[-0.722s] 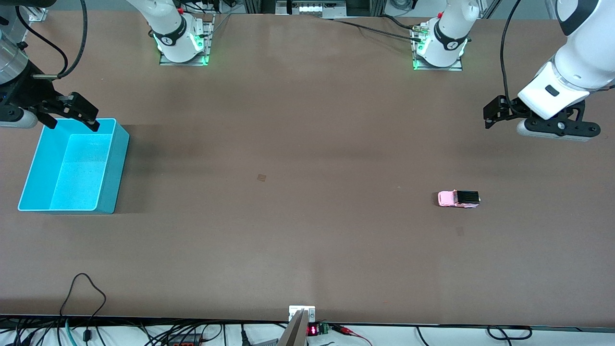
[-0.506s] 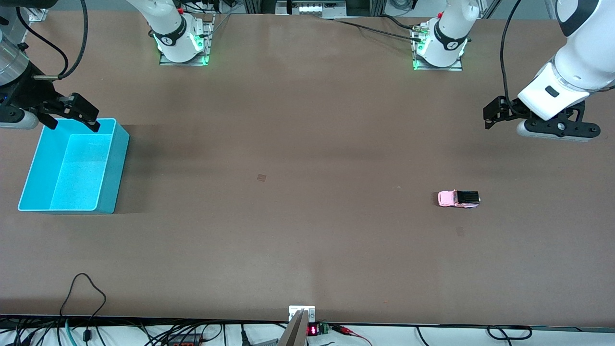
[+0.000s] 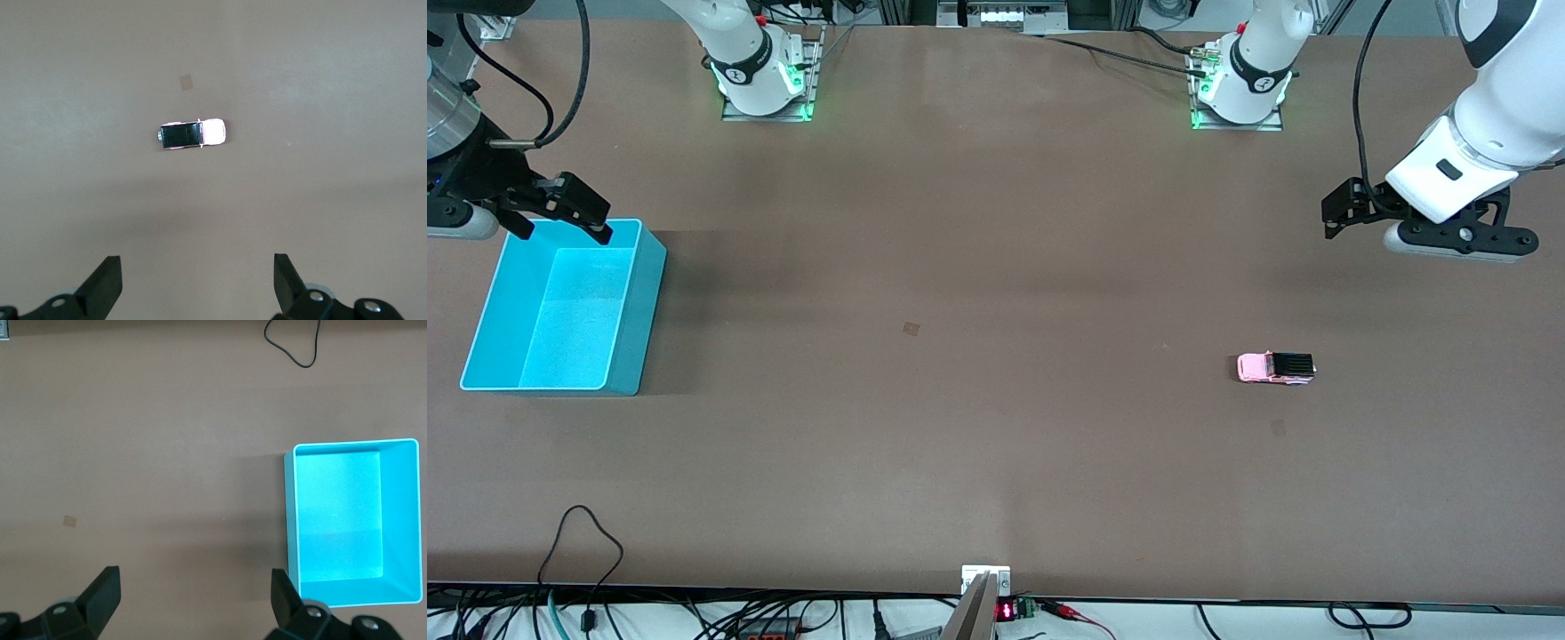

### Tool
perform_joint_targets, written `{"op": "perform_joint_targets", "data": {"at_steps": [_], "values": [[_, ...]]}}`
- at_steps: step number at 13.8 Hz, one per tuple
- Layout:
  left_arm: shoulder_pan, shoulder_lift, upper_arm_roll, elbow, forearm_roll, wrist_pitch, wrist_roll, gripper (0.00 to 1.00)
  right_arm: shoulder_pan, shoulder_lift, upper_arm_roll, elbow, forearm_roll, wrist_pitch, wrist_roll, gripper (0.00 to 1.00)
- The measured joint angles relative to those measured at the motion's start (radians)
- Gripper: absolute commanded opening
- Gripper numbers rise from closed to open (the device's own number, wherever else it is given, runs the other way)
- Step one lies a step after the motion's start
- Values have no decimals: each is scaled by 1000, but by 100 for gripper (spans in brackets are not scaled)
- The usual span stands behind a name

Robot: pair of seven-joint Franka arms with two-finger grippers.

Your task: Wind and store pink jeep toy

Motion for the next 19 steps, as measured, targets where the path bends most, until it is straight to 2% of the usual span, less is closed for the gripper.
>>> {"op": "perform_joint_targets", "data": {"at_steps": [11, 16, 19], "values": [[7, 11, 0, 1, 0, -6, 0, 100, 0, 11, 0, 0, 0, 3, -3, 100], [12, 24, 0, 1, 0, -11, 1, 100, 0, 11, 0, 2, 0, 3, -70, 100], [18, 35, 0, 1, 0, -12, 62, 100, 0, 11, 2, 4, 0, 3, -70, 100]]}}
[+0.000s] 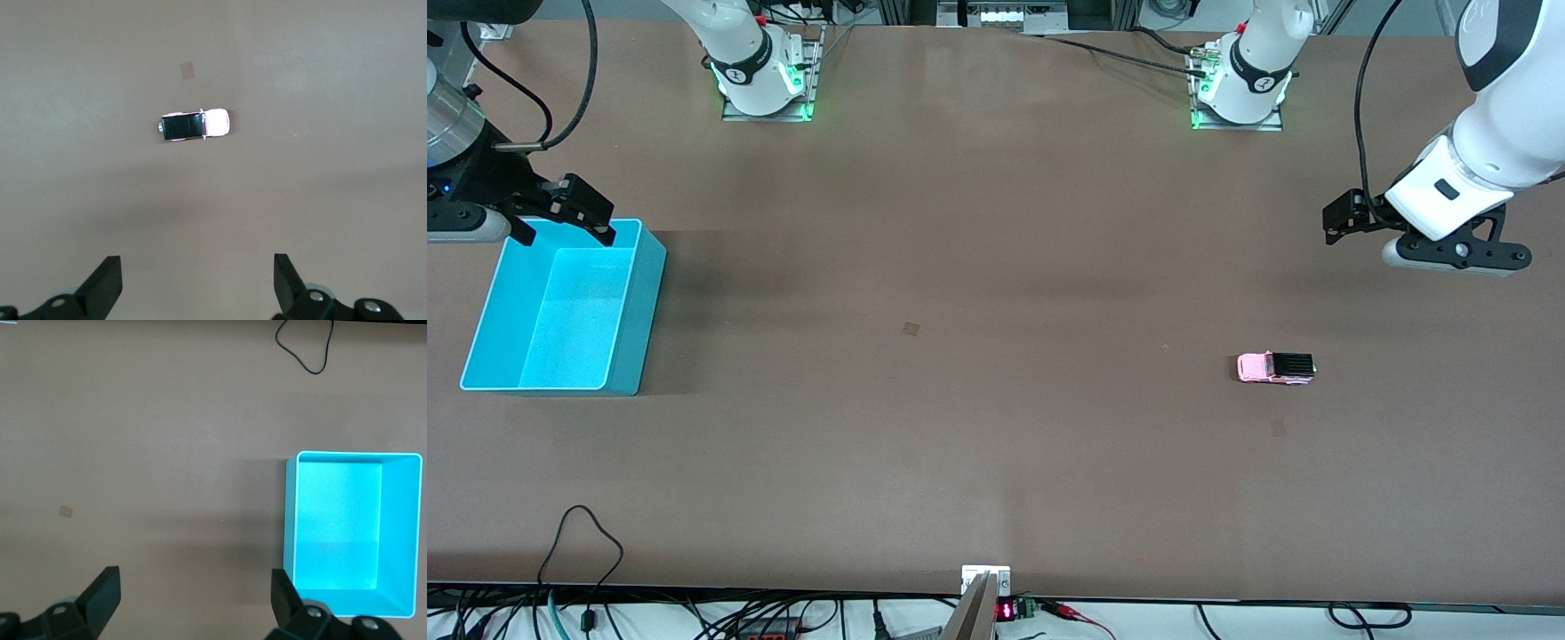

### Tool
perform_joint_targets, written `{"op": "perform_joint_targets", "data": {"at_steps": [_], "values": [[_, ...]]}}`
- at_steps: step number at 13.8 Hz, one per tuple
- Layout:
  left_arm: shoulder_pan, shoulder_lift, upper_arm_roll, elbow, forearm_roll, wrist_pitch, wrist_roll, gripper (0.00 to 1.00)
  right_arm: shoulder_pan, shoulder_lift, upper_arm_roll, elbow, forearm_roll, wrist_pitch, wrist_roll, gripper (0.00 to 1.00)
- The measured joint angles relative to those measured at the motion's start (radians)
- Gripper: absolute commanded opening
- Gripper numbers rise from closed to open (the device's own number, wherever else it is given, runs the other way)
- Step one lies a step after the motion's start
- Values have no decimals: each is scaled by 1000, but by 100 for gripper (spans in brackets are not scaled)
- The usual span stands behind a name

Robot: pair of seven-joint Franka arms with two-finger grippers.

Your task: Wind and store pink jeep toy

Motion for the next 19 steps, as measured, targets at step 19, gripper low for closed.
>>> {"op": "perform_joint_targets", "data": {"at_steps": [19], "values": [[106, 393, 2, -46, 39, 383, 1357, 100, 0, 0, 0, 0, 0, 0, 0, 100]]}}
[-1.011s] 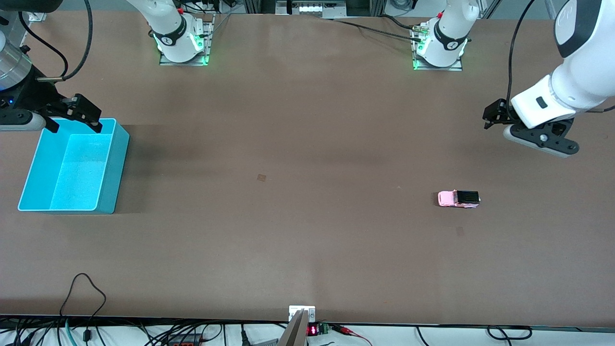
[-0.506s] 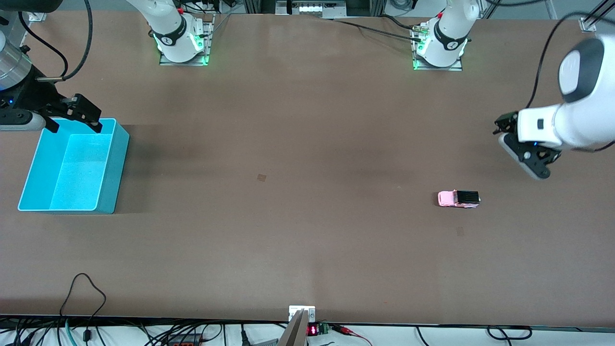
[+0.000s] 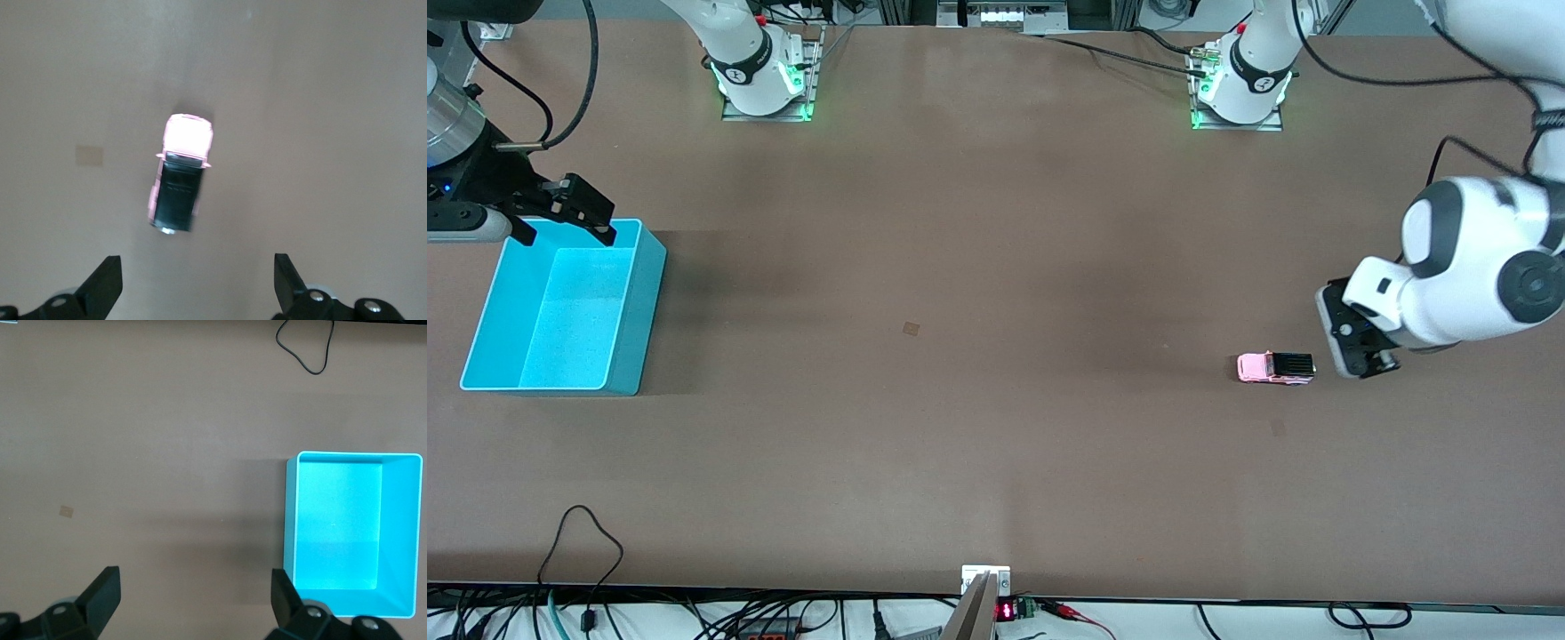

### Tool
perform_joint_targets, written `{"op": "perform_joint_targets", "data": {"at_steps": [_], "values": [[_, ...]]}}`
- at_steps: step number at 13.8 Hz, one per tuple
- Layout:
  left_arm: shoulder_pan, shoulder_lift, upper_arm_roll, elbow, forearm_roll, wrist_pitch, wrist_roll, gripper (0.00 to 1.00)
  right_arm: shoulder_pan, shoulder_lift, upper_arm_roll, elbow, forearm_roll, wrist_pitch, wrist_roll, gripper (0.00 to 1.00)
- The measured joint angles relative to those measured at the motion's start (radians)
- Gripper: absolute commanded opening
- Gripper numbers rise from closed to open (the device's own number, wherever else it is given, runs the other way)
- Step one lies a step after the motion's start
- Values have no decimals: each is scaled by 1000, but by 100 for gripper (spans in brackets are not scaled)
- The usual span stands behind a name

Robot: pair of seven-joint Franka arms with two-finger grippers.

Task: Wind and store pink jeep toy
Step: 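Lower the left gripper onto the pink jeep and grasp it, then drag the pink jeep backward along the table with the left gripper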

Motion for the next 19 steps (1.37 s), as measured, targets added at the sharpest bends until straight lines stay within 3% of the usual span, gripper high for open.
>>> {"op": "perform_joint_targets", "data": {"at_steps": [5, 12, 13, 16, 19], "values": [[-6, 34, -8, -163, 36, 299, 95, 100, 0, 0, 0, 0, 0, 0, 0, 100], [-3, 108, -7, -185, 37, 434, 103, 100, 0, 0, 0, 0, 0, 0, 0, 100], [-2, 117, -7, -185, 37, 448, 103, 93, 0, 0, 0, 0, 0, 0, -1, 100], [-1, 132, -7, -185, 37, 459, 103, 43, 0, 0, 0, 0, 0, 0, -3, 100], [0, 134, -7, -185, 37, 460, 105, 11, 0, 0, 0, 0, 0, 0, -3, 100]]}}
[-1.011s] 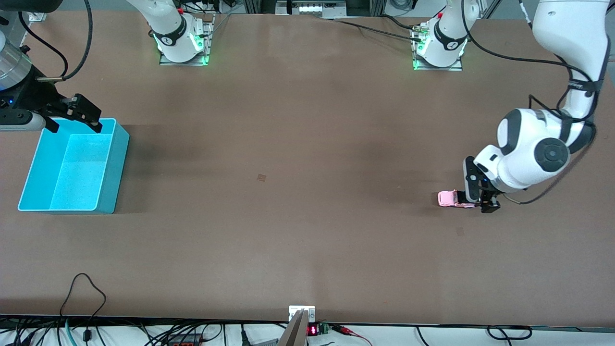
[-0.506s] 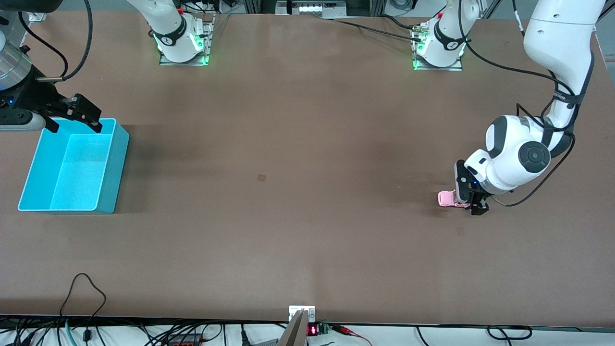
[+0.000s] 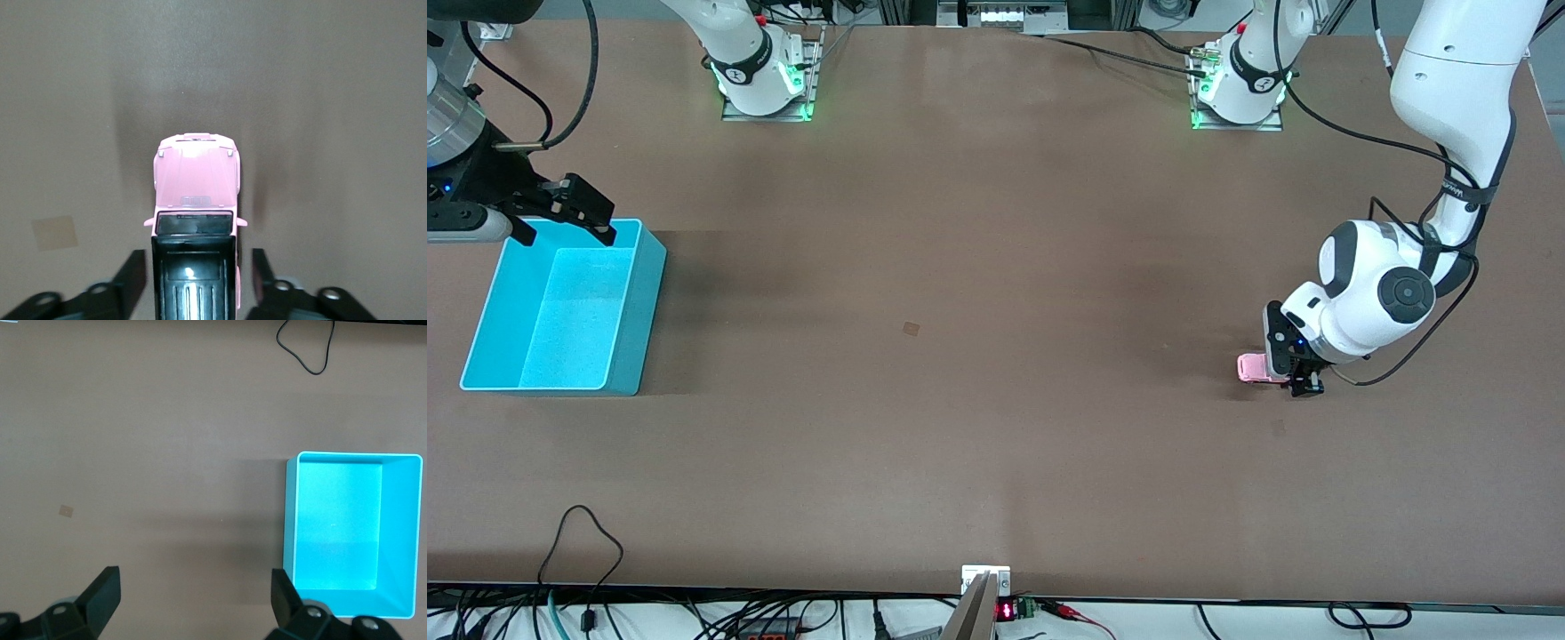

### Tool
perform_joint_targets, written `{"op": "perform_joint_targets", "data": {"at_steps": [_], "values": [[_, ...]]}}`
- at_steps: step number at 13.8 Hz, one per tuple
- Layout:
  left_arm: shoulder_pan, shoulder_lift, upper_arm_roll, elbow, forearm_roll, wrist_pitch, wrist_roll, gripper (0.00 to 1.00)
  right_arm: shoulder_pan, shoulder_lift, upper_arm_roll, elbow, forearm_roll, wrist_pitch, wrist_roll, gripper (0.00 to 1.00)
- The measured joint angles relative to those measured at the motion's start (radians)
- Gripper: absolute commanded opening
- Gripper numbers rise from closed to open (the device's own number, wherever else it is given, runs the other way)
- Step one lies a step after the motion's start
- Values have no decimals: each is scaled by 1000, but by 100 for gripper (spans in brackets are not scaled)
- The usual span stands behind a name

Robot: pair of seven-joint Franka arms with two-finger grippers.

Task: Wind and store pink jeep toy
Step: 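Drag the pink jeep backward along the table with the left gripper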

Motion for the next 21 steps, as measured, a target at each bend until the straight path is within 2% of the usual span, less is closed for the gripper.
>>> {"op": "perform_joint_targets", "data": {"at_steps": [8, 14, 17, 21], "values": [[-9, 0, -13, 4, 0, -2, 2, 9, 0, 0, 0, 0, 0, 0, -1, 100], [-30, 1, -101, 80, 0, -134, -56, 9, 0, 0, 0, 0, 0, 0, -1, 100], [-37, 31, -101, 78, 0, -142, -69, 9, 0, 0, 0, 0, 0, 0, -1, 100], [11, 37, -89, 85, 0, -149, -11, 9, 0, 0, 0, 0, 0, 0, -1, 100]]}}
